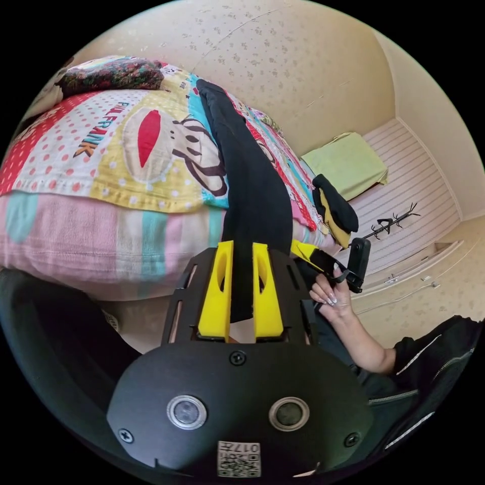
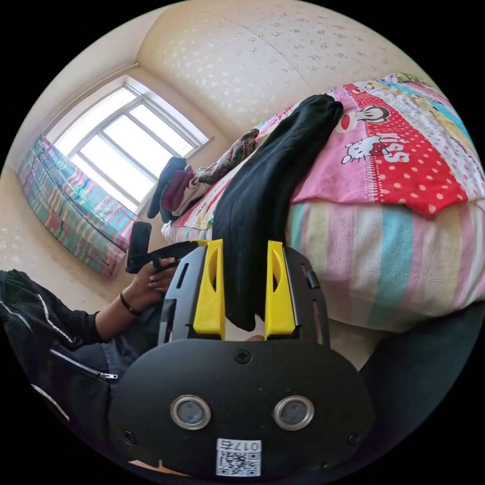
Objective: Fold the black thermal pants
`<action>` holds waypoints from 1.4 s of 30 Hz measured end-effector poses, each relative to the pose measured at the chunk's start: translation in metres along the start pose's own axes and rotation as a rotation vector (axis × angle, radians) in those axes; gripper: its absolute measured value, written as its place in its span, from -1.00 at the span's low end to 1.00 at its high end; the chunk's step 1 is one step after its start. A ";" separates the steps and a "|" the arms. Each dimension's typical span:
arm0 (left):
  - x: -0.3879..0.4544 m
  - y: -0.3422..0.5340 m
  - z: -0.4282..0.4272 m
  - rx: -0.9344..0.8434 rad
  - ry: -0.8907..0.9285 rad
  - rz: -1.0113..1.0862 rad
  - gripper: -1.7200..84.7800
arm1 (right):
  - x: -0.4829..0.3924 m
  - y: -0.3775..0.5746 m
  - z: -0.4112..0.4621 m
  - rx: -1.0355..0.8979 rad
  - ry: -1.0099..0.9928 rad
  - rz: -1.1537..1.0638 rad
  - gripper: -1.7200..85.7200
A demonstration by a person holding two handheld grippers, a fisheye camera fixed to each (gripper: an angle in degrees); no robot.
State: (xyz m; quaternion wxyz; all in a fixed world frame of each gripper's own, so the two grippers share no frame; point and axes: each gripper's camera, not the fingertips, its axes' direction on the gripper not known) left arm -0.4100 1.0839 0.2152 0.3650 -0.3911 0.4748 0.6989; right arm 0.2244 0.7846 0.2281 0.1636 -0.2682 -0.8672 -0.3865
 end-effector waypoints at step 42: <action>-0.048 0.021 -0.039 -0.087 0.042 0.142 -0.78 | 0.083 -0.026 0.072 -0.513 -0.166 0.223 -0.68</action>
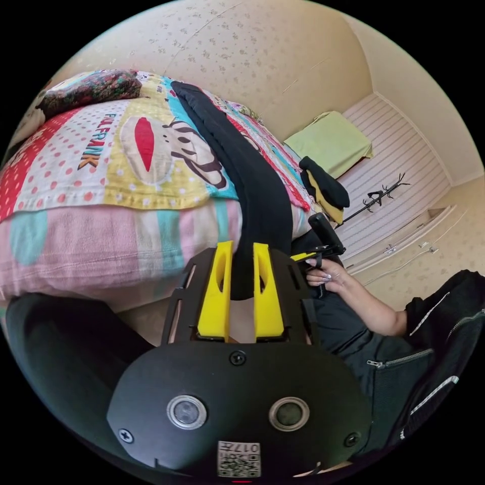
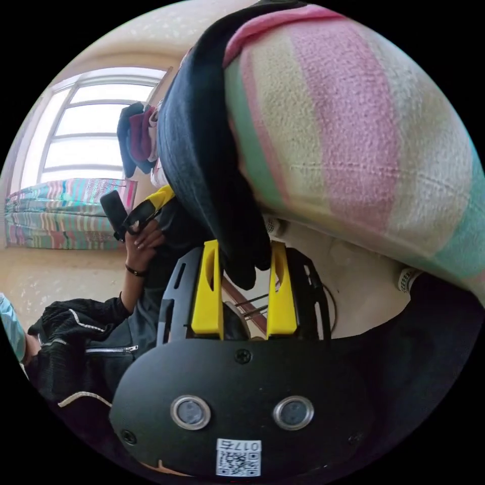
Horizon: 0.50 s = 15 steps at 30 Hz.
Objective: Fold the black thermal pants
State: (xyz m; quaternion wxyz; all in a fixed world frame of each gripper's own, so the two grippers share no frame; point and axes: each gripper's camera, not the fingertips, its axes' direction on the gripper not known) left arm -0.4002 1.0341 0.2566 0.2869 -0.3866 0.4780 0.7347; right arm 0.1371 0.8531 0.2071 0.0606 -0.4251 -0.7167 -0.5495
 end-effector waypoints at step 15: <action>-0.075 0.019 -0.032 0.100 0.694 -0.194 -0.50 | -0.019 0.043 -0.079 0.295 -0.657 -0.140 -0.86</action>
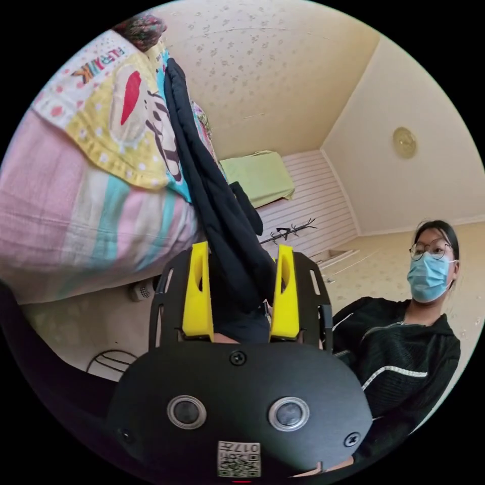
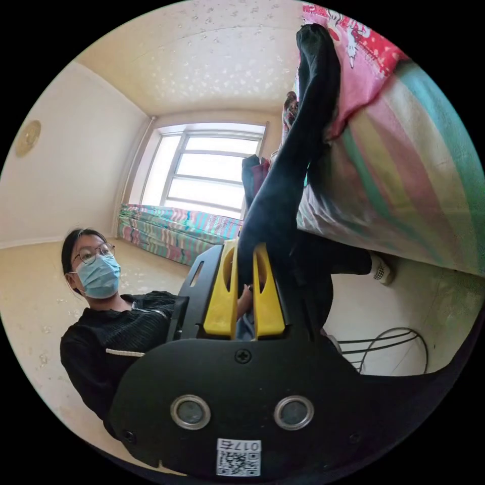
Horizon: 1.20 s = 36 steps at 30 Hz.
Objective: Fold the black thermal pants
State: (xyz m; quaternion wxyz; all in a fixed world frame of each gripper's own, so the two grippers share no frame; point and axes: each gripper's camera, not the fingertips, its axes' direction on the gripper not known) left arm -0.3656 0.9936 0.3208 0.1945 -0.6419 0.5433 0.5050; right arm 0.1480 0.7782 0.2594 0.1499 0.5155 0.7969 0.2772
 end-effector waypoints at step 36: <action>0.348 0.205 0.006 -0.552 -0.112 0.980 -0.95 | -0.351 0.097 0.077 -0.293 0.230 -0.718 -0.95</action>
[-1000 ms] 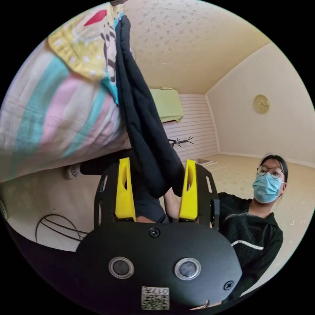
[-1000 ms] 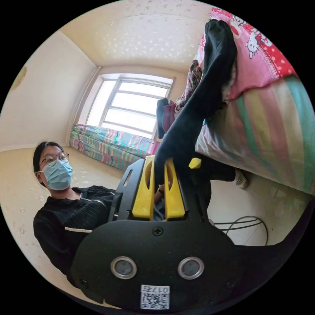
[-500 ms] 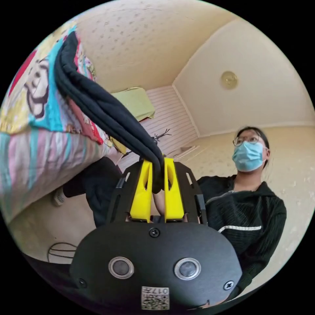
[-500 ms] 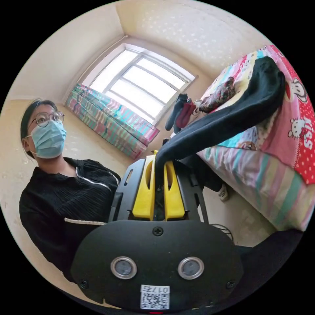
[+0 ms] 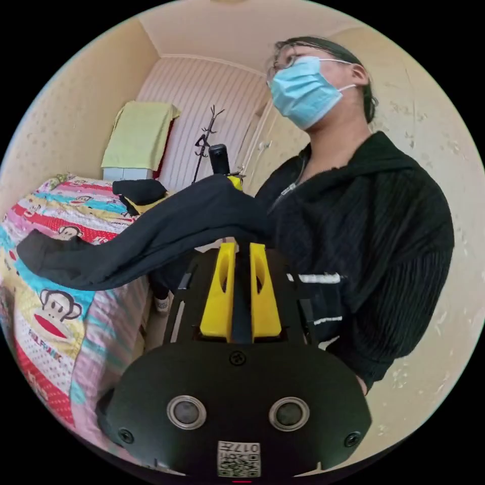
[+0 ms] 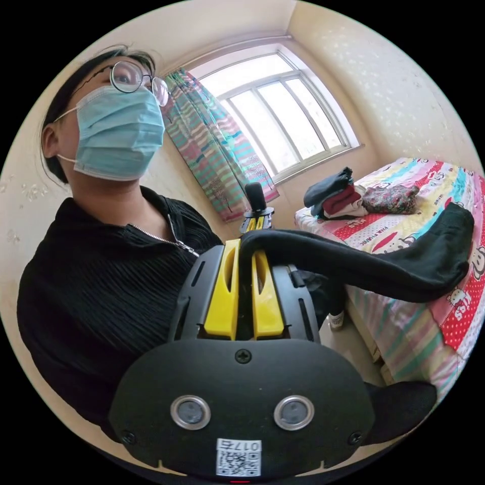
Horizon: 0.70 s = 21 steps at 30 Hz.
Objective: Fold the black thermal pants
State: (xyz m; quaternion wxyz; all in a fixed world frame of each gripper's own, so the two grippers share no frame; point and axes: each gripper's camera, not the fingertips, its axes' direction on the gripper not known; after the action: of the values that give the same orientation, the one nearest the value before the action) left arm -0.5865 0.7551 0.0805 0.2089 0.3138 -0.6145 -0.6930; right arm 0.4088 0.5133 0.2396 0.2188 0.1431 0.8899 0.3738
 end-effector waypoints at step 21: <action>-0.252 -0.072 0.303 -0.687 0.013 0.227 -0.97 | -0.021 -0.047 -0.056 0.075 -0.072 -0.182 -0.95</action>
State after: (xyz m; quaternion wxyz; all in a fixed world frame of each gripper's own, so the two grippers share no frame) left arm -0.6086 1.1545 0.0687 0.3816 0.1594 -0.3755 -0.8294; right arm 0.3946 0.4387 0.2464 0.2783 0.0832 0.9042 0.3133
